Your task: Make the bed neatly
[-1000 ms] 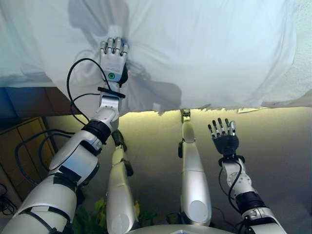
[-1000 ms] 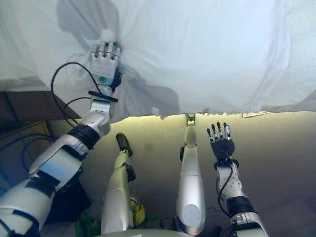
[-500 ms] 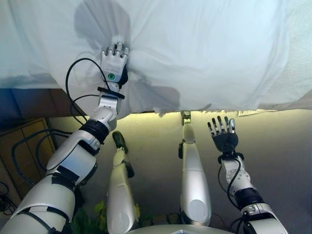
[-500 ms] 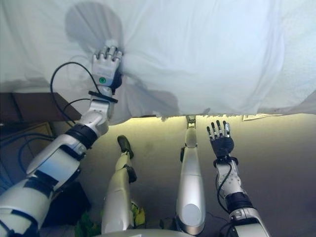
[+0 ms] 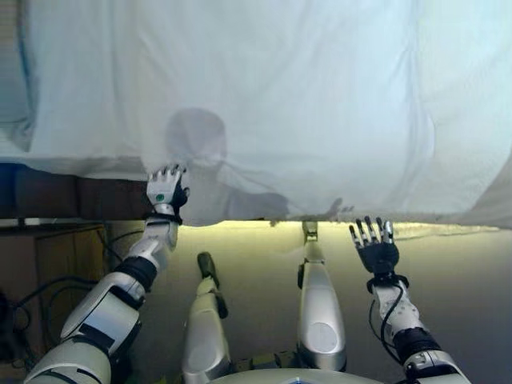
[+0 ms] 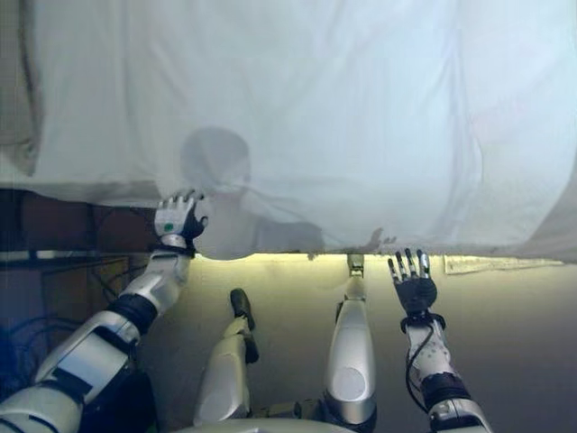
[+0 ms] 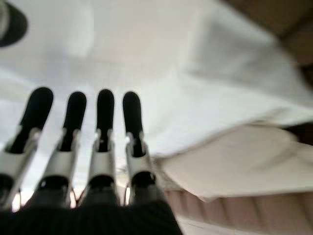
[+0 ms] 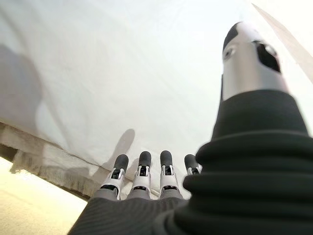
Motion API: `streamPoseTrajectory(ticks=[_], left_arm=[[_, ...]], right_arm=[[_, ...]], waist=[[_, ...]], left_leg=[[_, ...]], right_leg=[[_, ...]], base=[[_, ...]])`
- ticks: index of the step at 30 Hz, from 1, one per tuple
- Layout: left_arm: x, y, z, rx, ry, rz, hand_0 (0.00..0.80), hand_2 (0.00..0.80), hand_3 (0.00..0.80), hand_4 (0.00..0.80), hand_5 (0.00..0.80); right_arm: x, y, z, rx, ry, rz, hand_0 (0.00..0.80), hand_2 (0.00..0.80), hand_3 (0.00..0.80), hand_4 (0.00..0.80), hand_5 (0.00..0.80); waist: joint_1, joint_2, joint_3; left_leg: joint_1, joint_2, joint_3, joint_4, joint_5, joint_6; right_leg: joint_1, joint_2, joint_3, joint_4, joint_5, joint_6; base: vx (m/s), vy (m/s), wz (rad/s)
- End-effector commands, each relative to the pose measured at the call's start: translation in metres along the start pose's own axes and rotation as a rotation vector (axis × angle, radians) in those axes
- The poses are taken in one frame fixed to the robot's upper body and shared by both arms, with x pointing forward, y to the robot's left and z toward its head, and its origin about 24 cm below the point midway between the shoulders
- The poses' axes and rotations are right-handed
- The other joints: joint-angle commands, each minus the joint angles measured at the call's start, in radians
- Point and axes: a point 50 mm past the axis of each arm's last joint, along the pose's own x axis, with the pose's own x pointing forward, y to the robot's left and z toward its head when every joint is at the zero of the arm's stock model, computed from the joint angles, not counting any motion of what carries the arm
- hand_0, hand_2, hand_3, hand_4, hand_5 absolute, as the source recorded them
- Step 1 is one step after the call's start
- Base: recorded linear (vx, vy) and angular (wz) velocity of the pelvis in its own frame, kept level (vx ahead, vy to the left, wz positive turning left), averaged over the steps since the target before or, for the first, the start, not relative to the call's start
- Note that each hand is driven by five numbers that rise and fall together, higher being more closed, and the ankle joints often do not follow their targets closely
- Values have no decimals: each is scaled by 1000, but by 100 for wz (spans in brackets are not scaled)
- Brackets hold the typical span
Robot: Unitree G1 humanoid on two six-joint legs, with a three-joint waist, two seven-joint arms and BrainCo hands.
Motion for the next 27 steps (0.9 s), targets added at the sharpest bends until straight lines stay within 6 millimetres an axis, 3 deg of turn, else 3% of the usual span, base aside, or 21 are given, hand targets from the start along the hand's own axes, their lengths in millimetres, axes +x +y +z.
streamPoseTrajectory(ticks=[1, 2, 3, 8, 13, 20, 27], left_arm=[[3, 18, -38, 3, 79, 60, 800, 800, 800, 800, 800], [4, 21, -37, -6, 72, 74, 712, 712, 712, 712, 712], [6, 25, -36, -14, 65, 95, 0, 0, 0, 0, 0], [19, 37, -10, -42, -57, 174, 0, 0, 0, 0, 0], [41, 64, 26, -39, -200, 272, 0, 0, 0, 0, 0], [64, 92, 67, -87, -285, 349, 0, 0, 0, 0, 0], [69, 103, 92, -116, -322, 398, 0, 0, 0, 0, 0]], right_arm=[[-11, -14, 22, 8, -65, 7, 0, 0, 0, 0, 0], [-11, -15, 21, 13, -62, 4, 0, 0, 0, 0, 0], [-11, -16, 20, 25, -58, 0, 0, 0, 0, 0, 0], [-11, -15, 7, 85, -40, -6, 0, 0, 0, 0, 0], [-8, -1, -8, 125, -29, 22, 0, 0, 0, 0, 0], [4, 31, -17, 129, 0, 94, 0, 0, 0, 0, 0], [5, 44, -23, 124, 25, 143, 0, 0, 0, 0, 0]], waist=[[25, -25, -74], [28, -26, -71], [33, -28, -67], [42, -44, -52], [34, -73, -28], [-7, -103, 35], [-38, -129, 63]], left_leg=[[-115, -19, 15, 72, 50, 70], [-118, -20, 11, 78, 47, 70], [-124, -21, 7, 83, 46, 71], [-144, -23, -7, 84, 49, 78], [-172, -23, -22, 73, 64, 77], [-246, -14, -17, 89, 83, 77], [-360, -20, -13, 126, 94, 75]], right_leg=[[46, -28, -40, 113, -130, 14], [45, -28, -42, 118, -133, 14], [44, -27, -45, 121, -135, 13], [48, -17, -60, 111, -127, 15], [31, -7, -64, 97, -103, 22], [-43, 10, -34, 110, -84, 22], [-153, 19, 0, 127, -68, 19]], base=[[3, -58, 12], [-28, -70, 9], [-45, -85, 6], [-31, -118, 10], [-53, -109, 8], [-56, -32, 1], [-4, -3, -5]])
